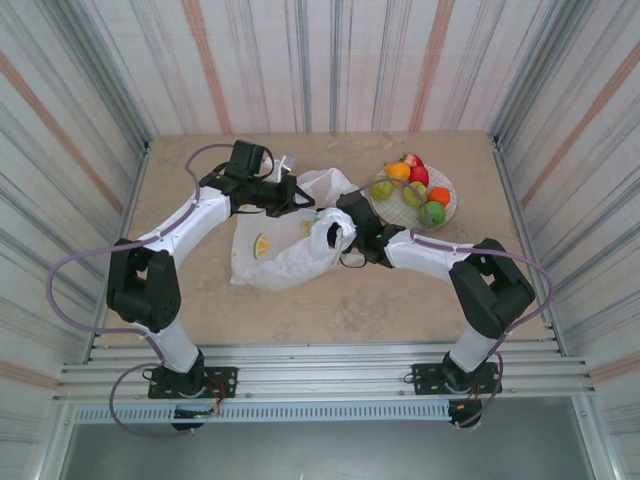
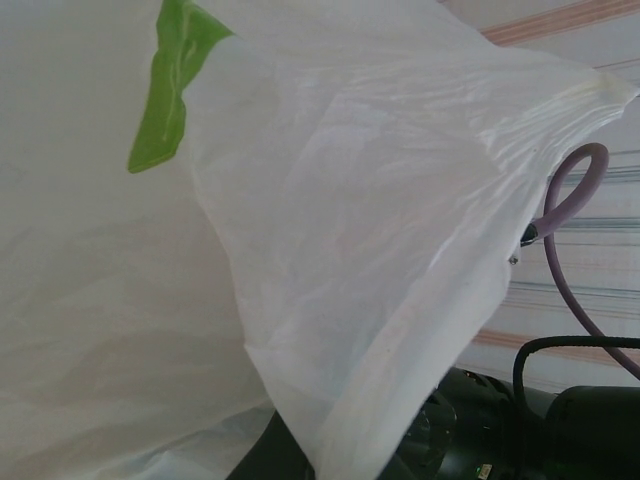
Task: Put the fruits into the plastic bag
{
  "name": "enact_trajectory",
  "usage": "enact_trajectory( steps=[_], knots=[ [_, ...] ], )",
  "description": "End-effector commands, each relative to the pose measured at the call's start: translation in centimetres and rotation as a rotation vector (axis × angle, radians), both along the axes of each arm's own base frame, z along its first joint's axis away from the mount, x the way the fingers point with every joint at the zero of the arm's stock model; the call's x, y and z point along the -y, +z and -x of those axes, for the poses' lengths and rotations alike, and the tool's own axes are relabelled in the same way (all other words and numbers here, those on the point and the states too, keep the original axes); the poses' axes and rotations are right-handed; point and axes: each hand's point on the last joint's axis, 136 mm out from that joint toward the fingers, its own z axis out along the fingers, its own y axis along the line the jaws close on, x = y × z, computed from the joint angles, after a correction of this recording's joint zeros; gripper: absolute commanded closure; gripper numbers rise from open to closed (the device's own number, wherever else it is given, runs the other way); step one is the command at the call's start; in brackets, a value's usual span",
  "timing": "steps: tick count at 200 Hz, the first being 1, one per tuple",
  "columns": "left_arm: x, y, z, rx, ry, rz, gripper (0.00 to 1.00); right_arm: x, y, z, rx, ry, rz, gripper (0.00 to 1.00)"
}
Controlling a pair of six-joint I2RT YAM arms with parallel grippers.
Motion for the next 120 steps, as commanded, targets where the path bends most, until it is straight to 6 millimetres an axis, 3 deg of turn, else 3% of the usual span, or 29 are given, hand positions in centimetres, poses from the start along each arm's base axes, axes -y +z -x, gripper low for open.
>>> enact_trajectory(
  steps=[1,30,64,120],
  knots=[
    [-0.2,0.7,-0.3,0.018,-0.011,0.020,1.00,-1.0,1.0,-0.2,-0.012,0.023,-0.055,0.10],
    [-0.8,0.8,-0.5,0.025,0.001,0.018,1.00,-1.3,1.9,0.1,0.001,0.047,-0.085,0.07],
    [-1.6,0.8,-0.8,0.031,0.018,0.014,1.00,-0.9,3.0,0.6,0.032,0.076,-0.101,0.12],
    [-3.1,0.4,-1.2,0.047,0.038,-0.030,1.00,4.0,2.7,3.3,0.090,0.124,0.158,0.15]
  ],
)
